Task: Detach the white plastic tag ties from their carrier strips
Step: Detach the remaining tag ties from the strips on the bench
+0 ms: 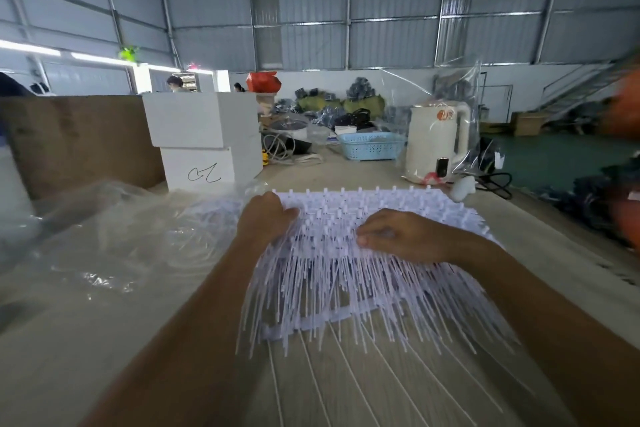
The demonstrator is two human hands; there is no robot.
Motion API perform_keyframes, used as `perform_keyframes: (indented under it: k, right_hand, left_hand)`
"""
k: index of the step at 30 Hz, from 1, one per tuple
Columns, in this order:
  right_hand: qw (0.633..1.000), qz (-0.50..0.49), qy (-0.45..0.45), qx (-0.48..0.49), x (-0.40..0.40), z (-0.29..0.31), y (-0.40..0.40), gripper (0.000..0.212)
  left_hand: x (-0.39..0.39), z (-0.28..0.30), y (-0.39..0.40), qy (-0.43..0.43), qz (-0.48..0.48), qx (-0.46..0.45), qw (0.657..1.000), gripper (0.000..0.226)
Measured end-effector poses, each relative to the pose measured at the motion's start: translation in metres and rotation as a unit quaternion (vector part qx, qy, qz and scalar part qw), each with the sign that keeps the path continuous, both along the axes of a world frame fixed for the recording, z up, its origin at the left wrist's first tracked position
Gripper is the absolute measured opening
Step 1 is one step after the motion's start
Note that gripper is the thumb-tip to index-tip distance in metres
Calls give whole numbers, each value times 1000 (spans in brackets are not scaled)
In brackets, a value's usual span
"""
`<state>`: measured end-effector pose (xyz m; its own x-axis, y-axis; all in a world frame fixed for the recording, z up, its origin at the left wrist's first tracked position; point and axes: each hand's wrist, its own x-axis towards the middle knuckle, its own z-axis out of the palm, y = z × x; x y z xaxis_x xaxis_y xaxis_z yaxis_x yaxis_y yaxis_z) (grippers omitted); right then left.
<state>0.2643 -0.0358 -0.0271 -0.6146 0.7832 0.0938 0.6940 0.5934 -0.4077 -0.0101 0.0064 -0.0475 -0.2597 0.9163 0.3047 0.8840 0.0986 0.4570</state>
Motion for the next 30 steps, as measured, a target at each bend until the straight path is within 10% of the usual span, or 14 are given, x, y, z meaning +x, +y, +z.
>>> perform_keyframes:
  k: [4, 19, 25, 30]
  right_hand:
    - [997, -17, 77, -4, 6, -3, 11, 32]
    - [978, -84, 113, 151, 8, -4, 15, 18]
    - [982, -72, 87, 152, 11, -9, 13, 18]
    - [982, -69, 86, 150, 9, -5, 11, 18]
  left_hand:
    - [-5, 7, -2, -47, 7, 16, 999, 42]
    - [0, 27, -12, -185, -67, 207, 958, 11]
    - [-7, 30, -19, -464, -67, 110, 877, 20]
    - [-7, 31, -20, -467, -53, 60, 881, 12]
